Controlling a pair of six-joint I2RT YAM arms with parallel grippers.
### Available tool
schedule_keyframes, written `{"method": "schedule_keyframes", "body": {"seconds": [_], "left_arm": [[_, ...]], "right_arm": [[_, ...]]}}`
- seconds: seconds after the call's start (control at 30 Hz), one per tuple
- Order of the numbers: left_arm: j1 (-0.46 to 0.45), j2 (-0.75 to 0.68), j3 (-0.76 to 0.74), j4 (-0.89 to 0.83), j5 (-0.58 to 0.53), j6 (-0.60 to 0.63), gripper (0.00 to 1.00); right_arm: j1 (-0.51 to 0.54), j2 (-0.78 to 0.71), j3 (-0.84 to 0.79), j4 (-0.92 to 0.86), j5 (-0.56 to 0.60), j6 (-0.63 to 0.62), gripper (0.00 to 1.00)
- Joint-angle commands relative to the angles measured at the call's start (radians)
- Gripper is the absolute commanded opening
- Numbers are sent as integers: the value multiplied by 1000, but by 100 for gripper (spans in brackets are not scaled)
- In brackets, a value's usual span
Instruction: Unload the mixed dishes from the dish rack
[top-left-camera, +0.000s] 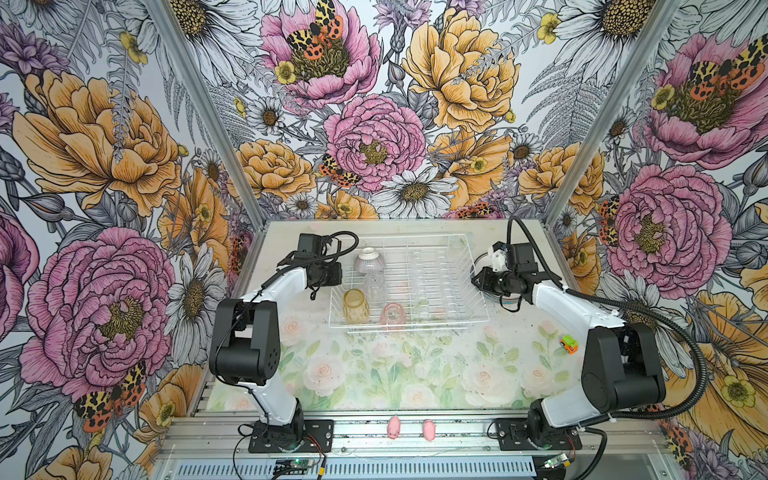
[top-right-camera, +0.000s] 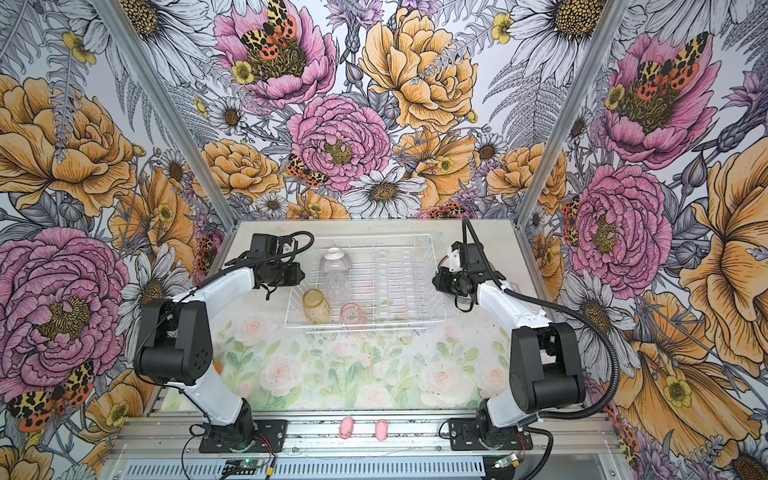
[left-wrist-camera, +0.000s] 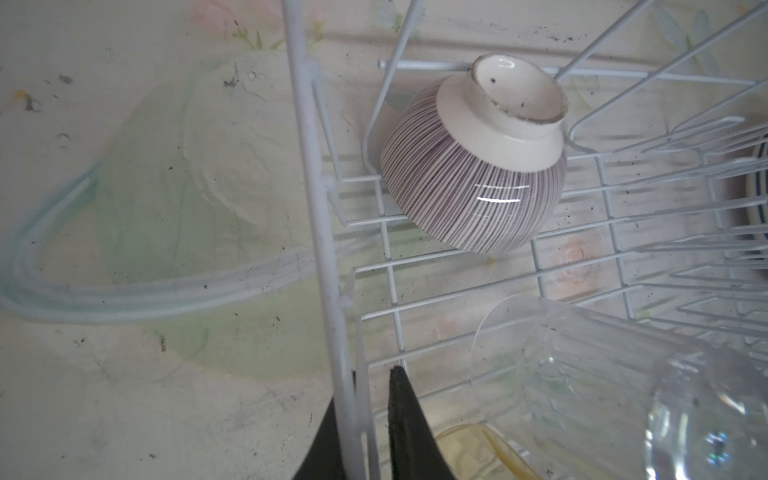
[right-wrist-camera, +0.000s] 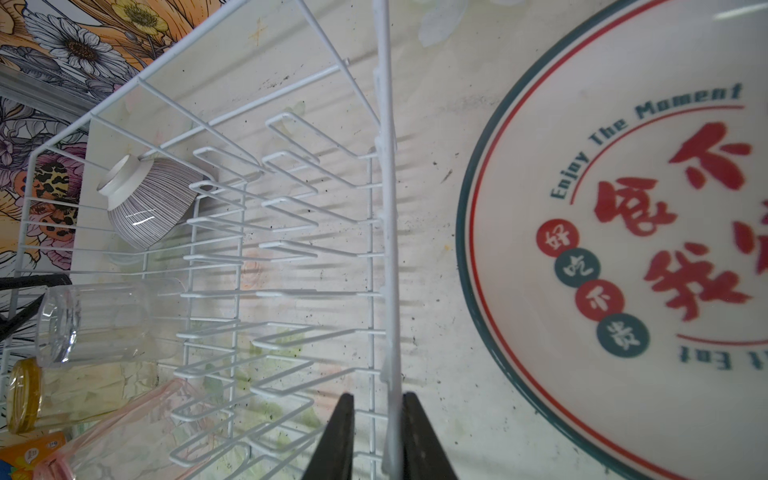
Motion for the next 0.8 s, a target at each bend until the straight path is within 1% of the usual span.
{"method": "schedule_keyframes", "body": {"seconds": [0.0, 0.33, 0.53, 0.6, 0.63, 0.77], "left_arm": [[8, 12, 54, 51, 52, 30, 16], [5, 46, 88, 60, 69, 22, 16], [2, 69, 117, 68, 85, 14, 16], [-1, 79, 129, 68, 89, 11, 16], [-1, 82, 133, 67, 90, 11, 16], [-5, 92, 151, 68, 95, 8, 16]], "right_arm": [[9, 11, 39, 27, 21, 7, 23], [8, 84, 88, 24, 49, -8, 20], [8, 121, 115, 25, 66, -22, 9], [8, 131, 125, 25, 73, -26, 7], [8, 135, 129, 26, 79, -30, 4], [8, 157, 159, 25, 102, -41, 3]]}}
